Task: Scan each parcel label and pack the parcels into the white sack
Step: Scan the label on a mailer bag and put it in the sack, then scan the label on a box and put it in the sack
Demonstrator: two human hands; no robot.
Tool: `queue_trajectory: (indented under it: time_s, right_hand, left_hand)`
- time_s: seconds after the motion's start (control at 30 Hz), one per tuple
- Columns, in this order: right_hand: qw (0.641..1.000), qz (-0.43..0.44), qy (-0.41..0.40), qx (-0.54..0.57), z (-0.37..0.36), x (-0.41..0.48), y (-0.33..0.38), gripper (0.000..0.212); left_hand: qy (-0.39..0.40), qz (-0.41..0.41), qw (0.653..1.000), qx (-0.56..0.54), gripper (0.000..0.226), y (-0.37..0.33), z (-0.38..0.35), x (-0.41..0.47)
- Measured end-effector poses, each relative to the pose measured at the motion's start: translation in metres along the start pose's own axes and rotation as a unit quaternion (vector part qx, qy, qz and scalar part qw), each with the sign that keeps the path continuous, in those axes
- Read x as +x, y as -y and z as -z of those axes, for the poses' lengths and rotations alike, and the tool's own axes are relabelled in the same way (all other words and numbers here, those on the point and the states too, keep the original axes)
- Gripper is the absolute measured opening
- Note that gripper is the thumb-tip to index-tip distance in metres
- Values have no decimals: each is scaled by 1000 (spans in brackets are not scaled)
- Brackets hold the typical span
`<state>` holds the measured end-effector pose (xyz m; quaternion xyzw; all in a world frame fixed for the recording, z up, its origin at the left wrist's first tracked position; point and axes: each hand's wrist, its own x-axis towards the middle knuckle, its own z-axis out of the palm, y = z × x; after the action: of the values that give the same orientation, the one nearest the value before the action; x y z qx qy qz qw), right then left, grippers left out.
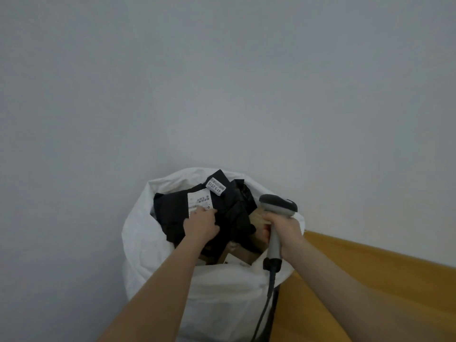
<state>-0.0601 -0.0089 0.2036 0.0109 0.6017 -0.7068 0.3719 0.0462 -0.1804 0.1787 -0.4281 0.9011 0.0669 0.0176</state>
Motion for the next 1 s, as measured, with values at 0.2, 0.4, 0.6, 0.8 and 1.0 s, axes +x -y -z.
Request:
queue_trajectory:
  time_s: [0.2, 0.4, 0.6, 0.8, 1.0]
  right_hand:
    - [994, -69, -20, 85, 61, -11, 3, 18]
    - [981, -186, 1, 62, 161, -37, -16, 22]
    - [976, -219, -10, -8, 326, -67, -24, 28]
    - [975, -202, -90, -34, 489, -106, -15, 29]
    - [968, -160, -191, -22, 585, -138, -4, 16]
  left_hand:
    - [-165, -95, 979, -77, 45, -73, 15, 6]
    - [-127, -207, 966, -88, 40, -191, -11, -32]
    - [0, -230, 973, -32, 43, -326, -79, -111]
    - [111, -239, 964, -32, 47, -462, -138, -200]
    - [139, -308, 941, -28, 47, -555, -163, -254]
